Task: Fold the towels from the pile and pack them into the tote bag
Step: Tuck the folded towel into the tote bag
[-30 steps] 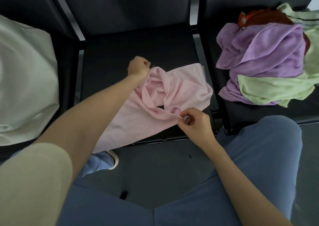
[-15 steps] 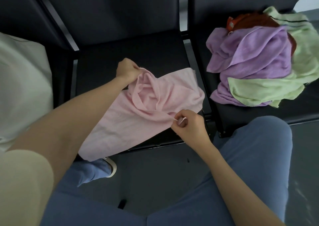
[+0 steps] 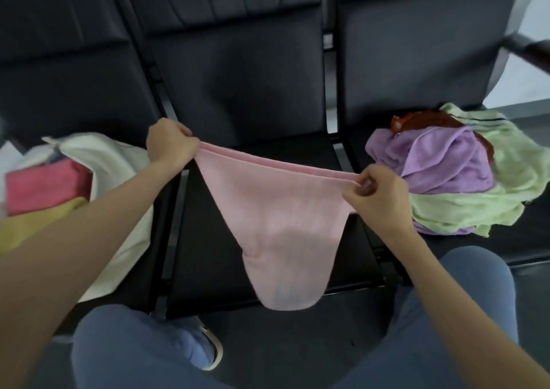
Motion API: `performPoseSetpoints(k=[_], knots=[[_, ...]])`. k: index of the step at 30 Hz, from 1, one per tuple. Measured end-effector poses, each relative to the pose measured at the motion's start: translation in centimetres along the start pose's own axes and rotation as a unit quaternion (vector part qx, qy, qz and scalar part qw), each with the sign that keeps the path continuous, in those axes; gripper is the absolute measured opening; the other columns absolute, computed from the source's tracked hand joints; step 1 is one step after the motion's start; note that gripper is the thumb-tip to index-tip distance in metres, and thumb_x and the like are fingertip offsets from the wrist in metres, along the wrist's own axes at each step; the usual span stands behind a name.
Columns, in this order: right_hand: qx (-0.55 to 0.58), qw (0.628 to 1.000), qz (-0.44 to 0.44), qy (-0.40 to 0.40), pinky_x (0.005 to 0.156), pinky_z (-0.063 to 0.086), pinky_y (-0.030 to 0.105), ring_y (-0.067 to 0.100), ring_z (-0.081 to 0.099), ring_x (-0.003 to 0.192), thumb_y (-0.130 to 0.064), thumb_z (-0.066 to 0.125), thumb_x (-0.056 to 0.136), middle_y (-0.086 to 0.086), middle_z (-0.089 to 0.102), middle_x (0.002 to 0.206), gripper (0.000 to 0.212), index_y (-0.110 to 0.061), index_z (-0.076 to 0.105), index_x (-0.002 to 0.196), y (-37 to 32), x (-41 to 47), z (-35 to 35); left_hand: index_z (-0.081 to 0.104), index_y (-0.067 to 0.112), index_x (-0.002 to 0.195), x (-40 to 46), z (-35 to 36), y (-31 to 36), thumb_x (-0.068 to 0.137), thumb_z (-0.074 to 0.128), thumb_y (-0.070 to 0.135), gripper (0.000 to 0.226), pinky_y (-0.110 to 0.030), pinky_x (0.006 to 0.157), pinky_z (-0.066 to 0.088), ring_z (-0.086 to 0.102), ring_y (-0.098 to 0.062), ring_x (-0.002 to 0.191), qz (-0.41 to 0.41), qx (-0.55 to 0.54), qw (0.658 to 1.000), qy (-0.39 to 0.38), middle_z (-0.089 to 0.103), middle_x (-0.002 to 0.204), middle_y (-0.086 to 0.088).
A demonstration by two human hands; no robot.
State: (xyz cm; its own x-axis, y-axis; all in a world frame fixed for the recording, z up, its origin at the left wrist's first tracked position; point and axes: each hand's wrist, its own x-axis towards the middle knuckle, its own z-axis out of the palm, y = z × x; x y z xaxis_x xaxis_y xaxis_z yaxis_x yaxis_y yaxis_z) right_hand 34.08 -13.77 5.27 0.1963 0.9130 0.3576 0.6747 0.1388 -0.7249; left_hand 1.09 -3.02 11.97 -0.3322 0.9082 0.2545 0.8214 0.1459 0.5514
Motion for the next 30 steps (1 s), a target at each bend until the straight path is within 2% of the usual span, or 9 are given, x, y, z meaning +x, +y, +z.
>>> performPoseSetpoints(k=[4, 7, 9, 11, 17, 19, 23, 26, 30], knots=[[0.022, 0.999, -0.011, 0.046, 0.054, 0.039, 0.013, 0.018, 0.055, 0.058, -0.004, 0.07, 0.074, 0.004, 0.06, 0.063, 0.013, -0.01, 0.058, 0.073, -3.0, 2.0, -0.8, 0.077, 0.008, 0.087, -0.6, -4.2, 1.0, 0.08, 0.062, 0.01, 0.016, -0.024, 0.068, 0.048, 0.062, -0.012, 0.067, -0.006, -0.072, 0.995, 0.069, 0.07, 0.072, -0.005], [0.069, 0.996, -0.014, 0.052, 0.053, 0.041, 0.007, 0.009, 0.056, 0.058, -0.006, 0.07, 0.076, 0.003, 0.063, 0.067, 0.012, -0.011, 0.06, 0.079, -5.2, 3.1, -1.7, 0.071, 0.016, 0.069, -0.8, -6.7, 1.8, 0.082, 0.058, 0.012, 0.018, -0.034, 0.064, 0.058, 0.066, -0.017, 0.055, -0.03, -0.172, 0.977, 0.125, 0.064, 0.057, -0.002], [0.091, 0.993, -0.029, 0.062, 0.053, 0.039, 0.003, 0.004, 0.056, 0.057, -0.004, 0.07, 0.075, -0.002, 0.06, 0.063, 0.014, -0.013, 0.06, 0.078, -6.6, 3.6, -2.3, 0.069, 0.013, 0.064, -0.7, -8.0, 2.2, 0.079, 0.054, 0.011, 0.021, -0.039, 0.057, 0.059, 0.068, -0.024, 0.053, -0.045, -0.232, 0.959, 0.158, 0.066, 0.059, -0.011], [0.108, 0.991, -0.038, 0.074, 0.053, 0.038, 0.003, -0.001, 0.056, 0.058, -0.002, 0.069, 0.073, -0.008, 0.059, 0.061, 0.016, -0.014, 0.059, 0.077, -7.7, 4.1, -2.8, 0.07, 0.008, 0.067, -0.9, -9.0, 2.8, 0.078, 0.05, 0.007, 0.022, -0.036, 0.05, 0.058, 0.068, -0.026, 0.051, -0.052, -0.273, 0.943, 0.181, 0.067, 0.063, -0.015], [0.151, 0.98, -0.08, 0.098, 0.054, 0.044, 0.015, 0.008, 0.051, 0.054, 0.002, 0.062, 0.073, -0.003, 0.056, 0.063, 0.026, -0.013, 0.06, 0.094, -10.6, 5.2, -3.9, 0.066, 0.016, 0.065, -0.7, -12.1, 3.9, 0.083, 0.049, 0.004, 0.028, -0.032, 0.049, 0.057, 0.067, -0.022, 0.049, -0.049, -0.34, 0.908, 0.24, 0.067, 0.065, -0.009], [0.162, 0.979, -0.074, 0.103, 0.052, 0.044, 0.015, 0.006, 0.053, 0.05, 0.0, 0.062, 0.074, -0.006, 0.059, 0.061, 0.023, -0.016, 0.065, 0.09, -11.6, 5.6, -4.2, 0.065, 0.014, 0.067, -0.8, -12.6, 4.0, 0.085, 0.048, 0.003, 0.027, -0.029, 0.048, 0.055, 0.067, -0.02, 0.048, -0.044, -0.347, 0.902, 0.253, 0.067, 0.065, -0.009], [0.17, 0.982, -0.044, 0.063, 0.045, 0.052, 0.026, 0.013, 0.06, 0.042, 0.001, 0.063, 0.075, 0.004, 0.063, 0.065, 0.014, -0.013, 0.064, 0.076, -12.9, 6.5, -4.4, 0.065, 0.014, 0.073, 0.3, -12.1, 2.3, 0.088, 0.047, 0.009, 0.023, -0.037, 0.054, 0.06, 0.07, -0.023, 0.058, -0.066, -0.337, 0.904, 0.254, 0.069, 0.074, -0.01], [0.171, 0.984, -0.028, 0.044, 0.045, 0.052, 0.024, 0.016, 0.065, 0.044, 0.002, 0.063, 0.077, 0.01, 0.065, 0.069, 0.01, -0.008, 0.062, 0.078, -12.8, 8.1, -4.0, 0.063, 0.013, 0.083, 1.2, -11.5, 1.7, 0.094, 0.046, 0.018, 0.021, -0.042, 0.063, 0.061, 0.071, -0.024, 0.067, -0.09, -0.301, 0.924, 0.216, 0.068, 0.082, -0.009], [0.169, 0.985, 0.014, 0.021, 0.058, 0.059, 0.03, 0.016, 0.068, 0.051, 0.004, 0.06, 0.08, 0.014, 0.069, 0.072, 0.013, -0.006, 0.062, 0.073, -11.2, 11.3, -2.5, 0.06, 0.01, 0.093, 1.9, -9.9, 1.8, 0.1, 0.042, 0.013, 0.019, -0.041, 0.077, 0.06, 0.069, -0.025, 0.083, -0.095, -0.274, 0.946, 0.141, 0.065, 0.095, -0.011]])
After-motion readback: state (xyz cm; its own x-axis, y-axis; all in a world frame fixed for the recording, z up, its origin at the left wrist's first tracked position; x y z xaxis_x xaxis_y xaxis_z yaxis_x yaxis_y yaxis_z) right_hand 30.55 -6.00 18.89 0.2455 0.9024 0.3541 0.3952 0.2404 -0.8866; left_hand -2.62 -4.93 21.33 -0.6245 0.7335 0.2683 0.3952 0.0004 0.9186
